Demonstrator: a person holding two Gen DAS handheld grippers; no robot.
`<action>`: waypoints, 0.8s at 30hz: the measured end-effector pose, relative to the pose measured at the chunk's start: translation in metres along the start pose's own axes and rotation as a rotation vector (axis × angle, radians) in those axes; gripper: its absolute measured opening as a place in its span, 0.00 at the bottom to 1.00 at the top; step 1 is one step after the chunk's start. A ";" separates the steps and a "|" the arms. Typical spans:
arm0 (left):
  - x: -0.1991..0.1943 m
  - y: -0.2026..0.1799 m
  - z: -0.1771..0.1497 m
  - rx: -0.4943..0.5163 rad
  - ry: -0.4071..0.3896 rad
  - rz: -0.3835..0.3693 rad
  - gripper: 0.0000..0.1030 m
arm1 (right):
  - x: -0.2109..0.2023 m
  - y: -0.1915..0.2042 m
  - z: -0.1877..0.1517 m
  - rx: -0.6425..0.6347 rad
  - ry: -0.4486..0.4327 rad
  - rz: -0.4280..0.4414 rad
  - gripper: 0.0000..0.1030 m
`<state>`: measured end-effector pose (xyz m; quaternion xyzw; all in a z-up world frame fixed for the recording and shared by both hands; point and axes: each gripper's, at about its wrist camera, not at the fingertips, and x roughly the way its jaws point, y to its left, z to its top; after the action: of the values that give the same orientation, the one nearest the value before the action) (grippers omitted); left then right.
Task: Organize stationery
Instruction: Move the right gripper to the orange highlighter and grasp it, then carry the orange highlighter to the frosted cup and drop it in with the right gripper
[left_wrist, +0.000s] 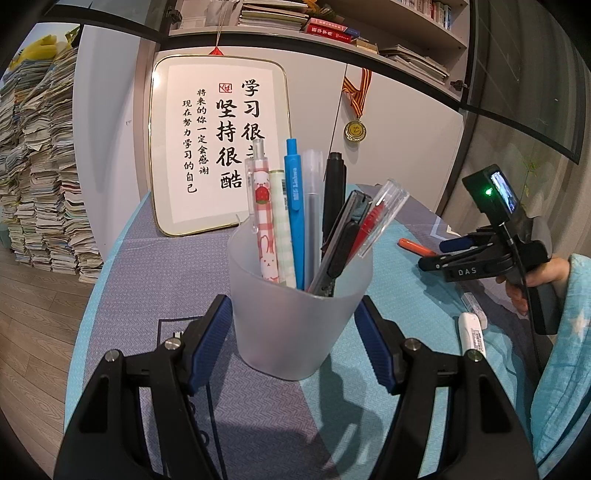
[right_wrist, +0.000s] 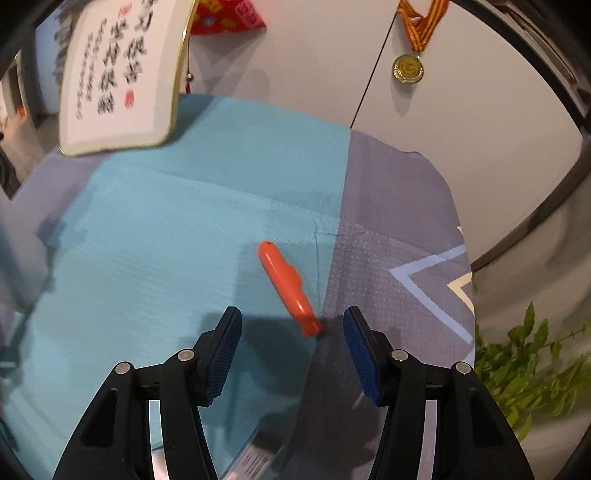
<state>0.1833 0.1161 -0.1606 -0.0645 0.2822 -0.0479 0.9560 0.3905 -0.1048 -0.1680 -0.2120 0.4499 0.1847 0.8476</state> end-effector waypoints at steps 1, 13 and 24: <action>0.000 0.000 0.000 0.000 0.001 0.000 0.65 | 0.000 -0.001 0.000 0.008 -0.008 0.012 0.47; 0.000 0.000 0.000 0.000 0.001 0.000 0.65 | -0.070 0.044 -0.039 0.042 -0.063 0.159 0.11; 0.000 0.000 0.000 0.000 0.001 0.000 0.65 | -0.161 0.092 -0.053 -0.004 -0.249 0.224 0.10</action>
<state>0.1830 0.1160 -0.1609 -0.0646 0.2827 -0.0479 0.9558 0.2229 -0.0754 -0.0770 -0.1378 0.3619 0.3041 0.8704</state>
